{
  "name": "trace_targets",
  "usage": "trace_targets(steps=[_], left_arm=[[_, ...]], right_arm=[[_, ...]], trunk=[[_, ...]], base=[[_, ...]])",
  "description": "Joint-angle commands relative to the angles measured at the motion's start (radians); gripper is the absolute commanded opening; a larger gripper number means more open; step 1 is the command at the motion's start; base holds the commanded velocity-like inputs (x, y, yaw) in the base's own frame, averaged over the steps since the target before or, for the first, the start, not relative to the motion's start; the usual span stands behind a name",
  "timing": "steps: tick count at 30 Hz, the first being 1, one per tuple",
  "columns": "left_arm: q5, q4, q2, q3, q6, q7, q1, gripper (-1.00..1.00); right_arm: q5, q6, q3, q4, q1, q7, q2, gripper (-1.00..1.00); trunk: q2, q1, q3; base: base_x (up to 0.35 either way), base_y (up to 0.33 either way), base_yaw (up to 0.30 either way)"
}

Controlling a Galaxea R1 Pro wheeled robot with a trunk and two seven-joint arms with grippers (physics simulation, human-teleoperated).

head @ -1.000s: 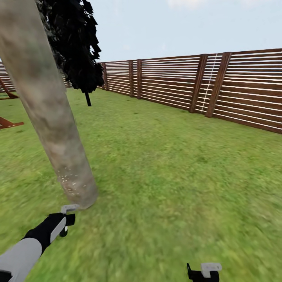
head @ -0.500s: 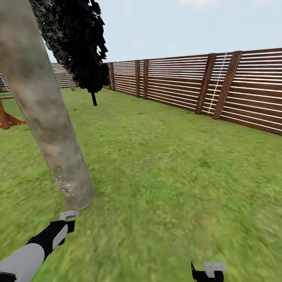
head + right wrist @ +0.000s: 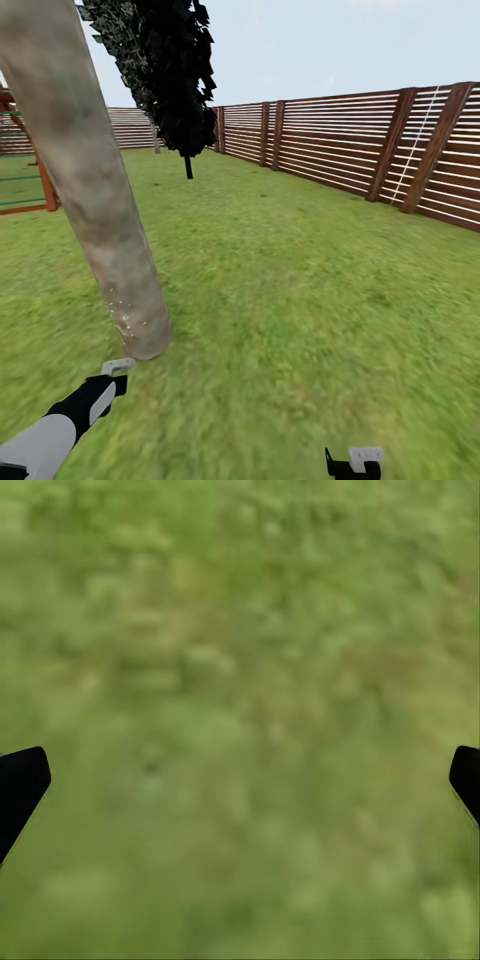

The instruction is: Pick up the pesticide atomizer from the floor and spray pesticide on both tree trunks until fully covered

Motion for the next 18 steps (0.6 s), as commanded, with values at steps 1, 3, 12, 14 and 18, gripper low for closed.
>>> trace_targets(steps=[1, 3, 12, 14, 18], left_arm=[[-0.001, 0.0, 0.0, 0.0, 0.0, 0.0, 0.0, -1.0], [-0.001, 0.0, 0.0, -0.001, 0.0, 0.0, 0.0, -1.0], [-0.001, 0.0, 0.0, 0.0, 0.001, 0.002, 0.0, -1.0], [-0.001, 0.0, 0.0, -0.001, 0.001, 0.003, 0.0, -1.0], [-0.001, 0.0, 0.0, 0.0, 0.002, 0.004, 0.0, -1.0]], right_arm=[[0.0, 0.0, 0.0, 0.001, 0.0, 0.0, 0.0, 1.0], [0.0, 0.0, 0.0, 0.001, 0.0, 0.0, 0.0, 1.0], [0.0, 0.0, 0.0, 0.0, 0.0, 0.0, 0.0, 1.0], [0.0, 0.0, 0.0, 0.0, 0.001, 0.0, 0.0, 1.0], [0.0, 0.0, 0.0, 0.001, 0.0, 0.0, 0.0, 1.0]], trunk=[[0.0, 0.0, 0.0], [0.0, 0.0, 0.0], [0.0, 0.0, 0.0], [0.0, 0.0, 0.0], [0.0, 0.0, 0.0]], base=[[0.234, -0.196, 0.081], [0.202, -0.211, 0.025], [0.104, -0.25, 0.008], [0.002, -0.272, 0.177], [0.02, -0.273, 0.271]])
